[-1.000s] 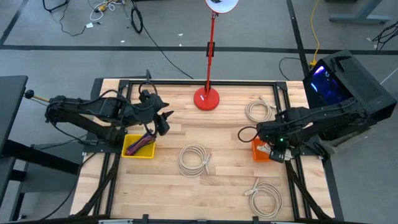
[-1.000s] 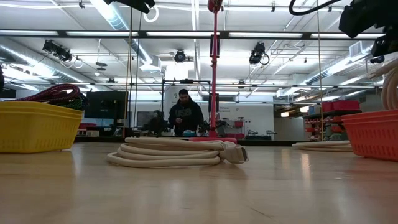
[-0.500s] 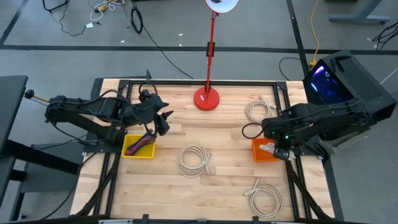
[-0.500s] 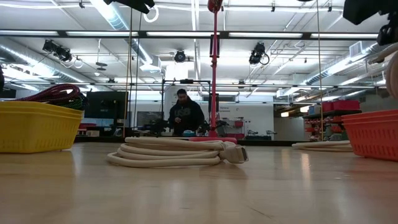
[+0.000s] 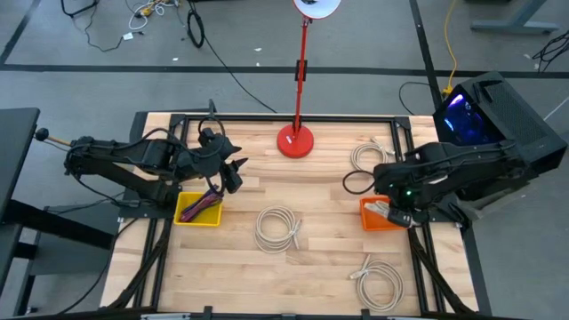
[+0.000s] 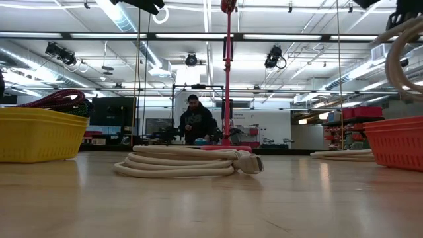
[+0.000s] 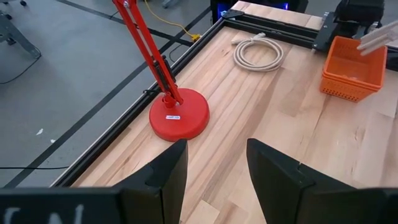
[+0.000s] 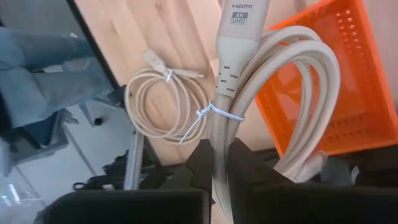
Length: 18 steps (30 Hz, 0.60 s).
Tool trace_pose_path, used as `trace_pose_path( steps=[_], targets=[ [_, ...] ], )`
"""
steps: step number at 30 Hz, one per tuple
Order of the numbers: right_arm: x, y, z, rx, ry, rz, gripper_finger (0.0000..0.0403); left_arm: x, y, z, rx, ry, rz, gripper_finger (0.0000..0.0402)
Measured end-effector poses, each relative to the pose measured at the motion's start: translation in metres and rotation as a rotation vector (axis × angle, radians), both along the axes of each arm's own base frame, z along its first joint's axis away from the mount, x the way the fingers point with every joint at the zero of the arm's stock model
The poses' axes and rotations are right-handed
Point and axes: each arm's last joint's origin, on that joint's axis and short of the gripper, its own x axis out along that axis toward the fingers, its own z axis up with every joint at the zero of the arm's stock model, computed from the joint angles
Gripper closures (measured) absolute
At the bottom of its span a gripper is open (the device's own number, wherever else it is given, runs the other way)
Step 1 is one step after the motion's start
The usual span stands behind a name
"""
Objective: Pick & Place USB Port
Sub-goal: Put the brown HDMI cable into the orange bin
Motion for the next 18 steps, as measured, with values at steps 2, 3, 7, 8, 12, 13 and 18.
trace_pose_path(
  steps=[2, 3, 7, 8, 12, 13, 18],
  targets=[
    [0.006, 0.001, -0.004, -0.004, 0.007, 0.013, 0.0388, 0.000, 0.000, 0.000, 0.000, 0.000, 0.000, 0.0230],
    [0.010, 0.002, -0.007, -0.008, 0.007, 0.025, 0.0388, 0.000, 0.000, 0.000, 0.000, 0.000, 0.000, 0.0230],
    [0.019, 0.003, -0.016, -0.035, 0.036, 0.064, 0.0388, 0.000, 0.000, 0.000, 0.000, 0.000, 0.001, 0.0230],
    [0.020, 0.003, -0.018, -0.041, 0.035, 0.072, 0.0388, 0.000, 0.000, 0.000, -0.001, 0.000, 0.000, 0.0230],
    [0.024, 0.003, -0.027, -0.060, 0.050, 0.077, 0.0388, 0.000, 0.000, 0.000, -0.003, 0.000, -0.001, 0.0230],
    [0.024, 0.003, -0.029, -0.065, 0.053, 0.076, 0.0388, 0.000, 0.000, 0.000, -0.003, 0.000, -0.001, 0.0230],
    [0.026, 0.003, -0.038, -0.065, 0.051, 0.076, 0.0388, 0.000, 0.000, 0.000, -0.002, 0.001, -0.001, 0.0230]
  ],
)
